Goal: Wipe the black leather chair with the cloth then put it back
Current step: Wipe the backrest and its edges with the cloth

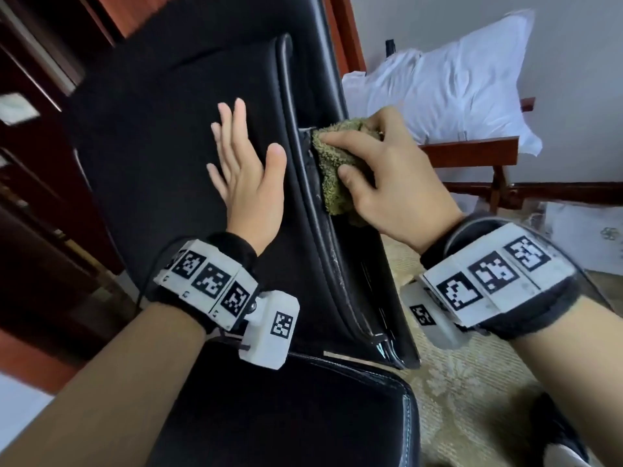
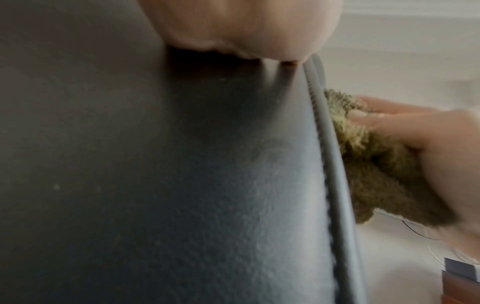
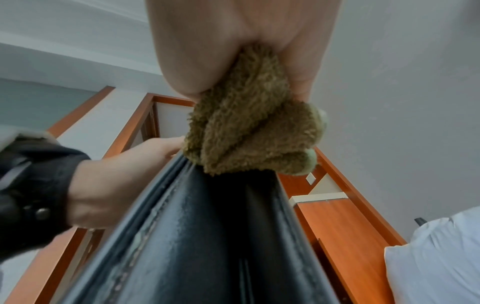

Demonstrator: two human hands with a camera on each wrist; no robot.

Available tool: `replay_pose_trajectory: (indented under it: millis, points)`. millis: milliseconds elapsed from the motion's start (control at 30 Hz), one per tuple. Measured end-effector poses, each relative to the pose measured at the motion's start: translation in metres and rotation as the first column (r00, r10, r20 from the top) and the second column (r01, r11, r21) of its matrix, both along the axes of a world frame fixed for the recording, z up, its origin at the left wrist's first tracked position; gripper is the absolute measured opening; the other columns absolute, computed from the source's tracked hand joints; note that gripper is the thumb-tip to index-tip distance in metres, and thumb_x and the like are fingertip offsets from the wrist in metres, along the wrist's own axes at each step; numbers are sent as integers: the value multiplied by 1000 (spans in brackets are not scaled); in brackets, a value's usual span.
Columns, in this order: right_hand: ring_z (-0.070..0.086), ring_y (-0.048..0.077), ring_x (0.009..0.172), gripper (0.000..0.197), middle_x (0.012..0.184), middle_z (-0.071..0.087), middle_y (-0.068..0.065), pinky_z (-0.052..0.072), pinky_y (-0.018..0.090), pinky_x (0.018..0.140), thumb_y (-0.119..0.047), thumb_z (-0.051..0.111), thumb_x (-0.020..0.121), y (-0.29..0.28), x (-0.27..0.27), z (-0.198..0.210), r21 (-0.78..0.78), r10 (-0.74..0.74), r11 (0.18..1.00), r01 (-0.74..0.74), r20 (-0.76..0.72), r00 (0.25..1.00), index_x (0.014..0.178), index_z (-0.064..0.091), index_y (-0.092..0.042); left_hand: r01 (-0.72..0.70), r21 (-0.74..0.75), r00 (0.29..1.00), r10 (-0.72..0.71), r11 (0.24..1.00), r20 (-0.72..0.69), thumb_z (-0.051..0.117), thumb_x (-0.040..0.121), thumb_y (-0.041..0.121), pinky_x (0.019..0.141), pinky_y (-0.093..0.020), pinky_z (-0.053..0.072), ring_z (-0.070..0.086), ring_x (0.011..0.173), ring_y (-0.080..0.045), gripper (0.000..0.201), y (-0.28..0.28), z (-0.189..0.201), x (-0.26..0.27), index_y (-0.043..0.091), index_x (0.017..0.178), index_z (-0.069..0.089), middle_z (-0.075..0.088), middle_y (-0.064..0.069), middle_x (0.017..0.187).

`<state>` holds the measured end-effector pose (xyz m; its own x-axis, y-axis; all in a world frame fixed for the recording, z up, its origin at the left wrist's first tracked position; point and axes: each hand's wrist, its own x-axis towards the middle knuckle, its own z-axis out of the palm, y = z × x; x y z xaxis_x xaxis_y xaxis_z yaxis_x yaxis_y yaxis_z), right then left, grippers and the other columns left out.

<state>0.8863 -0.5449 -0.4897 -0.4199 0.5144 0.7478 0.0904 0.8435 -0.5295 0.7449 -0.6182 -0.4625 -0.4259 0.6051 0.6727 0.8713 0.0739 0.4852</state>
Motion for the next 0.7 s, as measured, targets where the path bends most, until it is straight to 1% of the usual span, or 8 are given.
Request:
replay_pose_trajectory:
  millis: [133,200,267,400,467,567,633,700]
  points:
    - [42,20,93,38,101,30,1,25,14,83,-16,53,88,-2,-1,-15,-31,3,999,-4,-27,1000,125,58,-21,-17,-37,1000,17,999,2,23,91,33,111,-42,-14,-15,142,-11,63,1,0,2,26,150,-1,-12,6,157]
    - [44,23,95,38,101,30,1,28,18,84,-17,53,88,-1,0,-22,-32,14,999,-14,-19,1000,125,57,-21,-27,-35,1000,27,999,9,23,95,29,111,-44,-14,-16,142,-11,60,3,-2,4,26,150,-1,-13,5,157]
    - [46,25,97,38,101,31,1,30,20,83,-17,53,89,-1,2,-29,-40,28,999,-28,13,1000,126,56,-22,-34,-23,999,34,999,5,22,94,30,112,-44,-14,-16,142,-11,60,4,-3,5,25,149,-1,-13,4,157]
    - [46,26,95,41,101,31,2,40,33,85,-17,54,89,-2,10,-38,10,62,998,-64,88,994,129,54,-23,-45,-10,999,45,999,8,19,89,36,112,-42,-14,-16,142,-11,64,5,-5,8,25,149,-2,-13,5,157]
    - [48,27,94,41,100,33,3,40,33,86,-18,53,87,-2,12,-33,32,78,996,-80,51,996,128,55,-21,-48,-8,999,48,999,-4,19,90,36,112,-43,-14,-15,142,-12,64,4,-5,10,24,150,-2,-13,4,157]
    - [49,31,98,42,103,38,7,41,36,90,-19,49,84,2,9,-13,39,62,997,-59,-87,994,125,57,-18,-53,-5,999,53,999,-9,19,90,38,111,-43,-13,-14,143,-12,65,4,-4,10,23,150,0,-12,3,157]
    - [48,32,100,41,107,41,13,43,41,91,-19,49,84,4,2,-2,60,40,998,-35,-87,995,125,57,-18,-52,-16,999,52,999,-4,20,91,37,111,-42,-13,-14,143,-12,64,2,-2,10,22,150,0,-12,3,157]
    - [49,33,99,42,108,42,14,44,44,90,-21,48,84,6,-3,0,57,23,998,-20,-59,998,124,58,-18,-46,-37,999,46,998,5,22,97,33,111,-42,-14,-15,142,-12,58,1,-1,12,23,150,-1,-13,4,157]
